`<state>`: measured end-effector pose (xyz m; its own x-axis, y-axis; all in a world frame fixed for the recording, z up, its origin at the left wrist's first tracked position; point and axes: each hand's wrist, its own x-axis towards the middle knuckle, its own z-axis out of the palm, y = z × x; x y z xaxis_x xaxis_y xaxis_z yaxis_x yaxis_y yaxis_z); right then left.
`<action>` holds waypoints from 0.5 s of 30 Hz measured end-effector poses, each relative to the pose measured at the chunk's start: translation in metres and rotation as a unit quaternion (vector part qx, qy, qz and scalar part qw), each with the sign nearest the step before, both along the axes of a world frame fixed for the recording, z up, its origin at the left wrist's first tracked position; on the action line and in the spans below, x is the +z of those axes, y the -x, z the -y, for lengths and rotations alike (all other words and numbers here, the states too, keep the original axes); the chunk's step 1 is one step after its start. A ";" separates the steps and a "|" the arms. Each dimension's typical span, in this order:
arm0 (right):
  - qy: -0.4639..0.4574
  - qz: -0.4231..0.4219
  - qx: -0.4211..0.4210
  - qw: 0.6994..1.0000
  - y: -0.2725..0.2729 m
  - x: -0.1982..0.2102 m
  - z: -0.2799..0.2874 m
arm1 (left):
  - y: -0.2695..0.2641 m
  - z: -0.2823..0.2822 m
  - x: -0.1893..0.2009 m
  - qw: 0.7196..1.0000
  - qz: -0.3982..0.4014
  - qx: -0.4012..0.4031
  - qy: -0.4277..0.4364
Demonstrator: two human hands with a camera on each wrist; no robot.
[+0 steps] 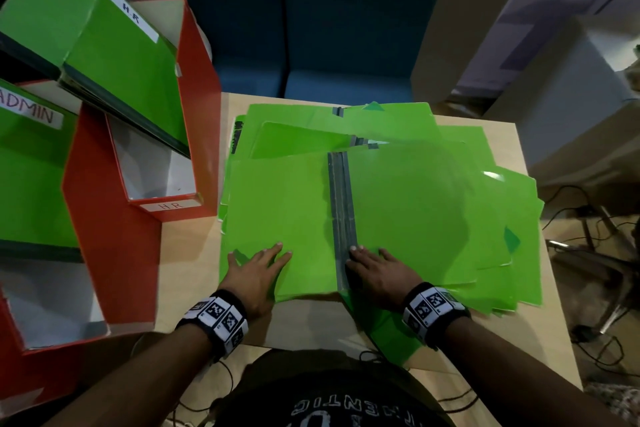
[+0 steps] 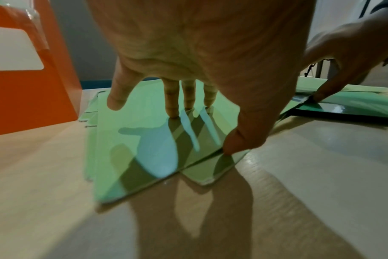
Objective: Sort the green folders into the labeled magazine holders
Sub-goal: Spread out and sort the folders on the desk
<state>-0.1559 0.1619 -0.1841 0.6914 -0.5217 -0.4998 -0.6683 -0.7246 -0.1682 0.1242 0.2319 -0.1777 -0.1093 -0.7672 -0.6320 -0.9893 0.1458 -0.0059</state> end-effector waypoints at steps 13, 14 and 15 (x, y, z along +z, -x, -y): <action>-0.106 0.119 -0.003 0.987 -0.003 0.113 0.004 | 0.046 -0.006 0.108 0.987 -0.139 -0.043 0.073; -0.101 0.123 -0.006 0.987 -0.002 0.127 0.006 | 0.045 -0.006 0.120 0.983 -0.152 -0.039 0.093; -0.098 0.126 -0.011 0.987 -0.001 0.140 0.008 | 0.044 -0.004 0.131 0.980 -0.162 -0.036 0.113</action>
